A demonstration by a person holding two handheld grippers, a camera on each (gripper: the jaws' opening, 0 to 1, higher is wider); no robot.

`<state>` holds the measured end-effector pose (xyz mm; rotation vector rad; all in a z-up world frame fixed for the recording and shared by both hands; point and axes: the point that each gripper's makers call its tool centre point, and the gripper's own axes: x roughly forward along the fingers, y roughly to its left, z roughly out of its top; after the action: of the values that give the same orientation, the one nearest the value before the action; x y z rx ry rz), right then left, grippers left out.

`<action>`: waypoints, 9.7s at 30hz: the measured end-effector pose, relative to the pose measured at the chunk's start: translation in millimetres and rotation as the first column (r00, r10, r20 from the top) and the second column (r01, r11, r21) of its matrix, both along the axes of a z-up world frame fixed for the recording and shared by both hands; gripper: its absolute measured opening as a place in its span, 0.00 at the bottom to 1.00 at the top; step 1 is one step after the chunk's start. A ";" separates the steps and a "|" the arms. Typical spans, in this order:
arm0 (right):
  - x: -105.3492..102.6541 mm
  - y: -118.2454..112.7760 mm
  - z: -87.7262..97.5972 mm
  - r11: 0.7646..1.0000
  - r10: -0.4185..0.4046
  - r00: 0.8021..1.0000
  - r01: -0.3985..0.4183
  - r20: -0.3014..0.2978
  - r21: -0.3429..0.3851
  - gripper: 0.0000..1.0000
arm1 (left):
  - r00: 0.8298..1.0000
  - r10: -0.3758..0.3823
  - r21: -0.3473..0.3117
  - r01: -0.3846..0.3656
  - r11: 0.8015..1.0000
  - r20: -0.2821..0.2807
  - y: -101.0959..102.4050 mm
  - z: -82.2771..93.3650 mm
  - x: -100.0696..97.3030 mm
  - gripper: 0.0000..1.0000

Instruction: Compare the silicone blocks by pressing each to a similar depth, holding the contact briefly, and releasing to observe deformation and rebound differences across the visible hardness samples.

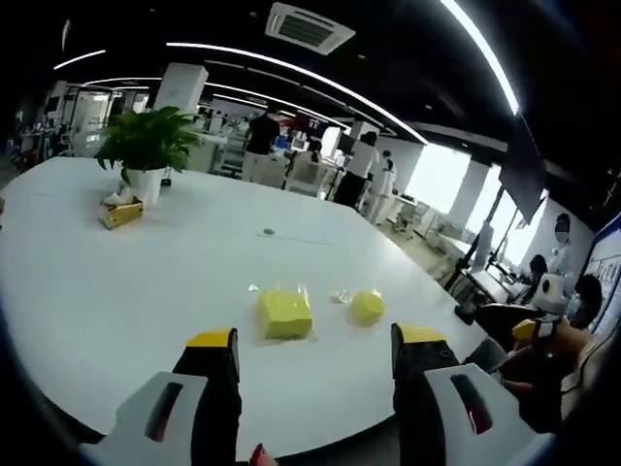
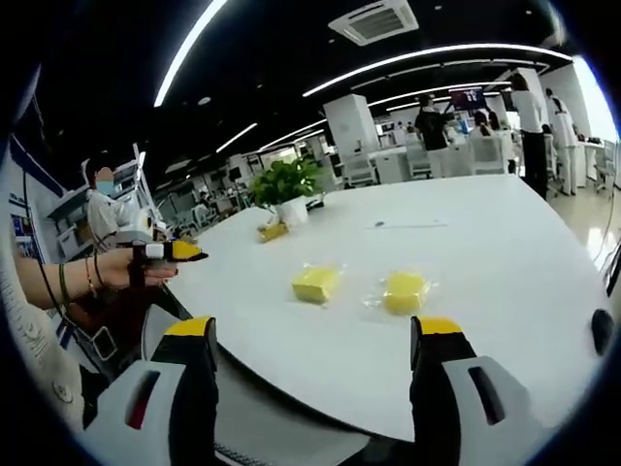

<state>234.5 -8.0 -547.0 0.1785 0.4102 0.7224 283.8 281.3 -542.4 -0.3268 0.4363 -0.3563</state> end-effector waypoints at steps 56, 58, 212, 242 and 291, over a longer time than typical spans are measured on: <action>37.8 18.2 -57.5 0.945 -0.310 0.932 0.279 -0.190 -0.170 0.75 | 0.936 -0.285 -0.585 0.115 0.803 -0.207 -12.2 -191.3 221.2 0.06; 38.0 19.7 -57.6 0.947 -0.303 0.933 0.273 -0.192 -0.169 0.75 | 0.935 -0.296 -0.598 0.126 0.792 -0.194 -12.8 -188.9 221.8 0.03; 79.8 162.5 27.8 0.296 0.845 0.480 -0.786 -0.234 -0.542 0.04 | 0.577 -0.807 0.306 0.752 0.584 0.121 -155.1 116.0 44.1 0.00; 76.4 164.1 30.9 0.306 0.862 0.465 -0.794 -0.201 -0.526 0.08 | 0.571 -0.815 0.340 0.749 0.568 0.103 -181.0 119.9 16.2 0.00; 72.2 169.6 26.0 0.241 0.876 0.412 -0.823 -0.249 -0.515 0.18 | 0.577 -0.810 0.336 0.746 0.575 0.107 -156.4 116.4 28.7 0.00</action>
<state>306.8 161.6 -521.1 -0.7662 0.6257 1.6785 312.5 124.9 -426.0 0.2080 0.3491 -1.2128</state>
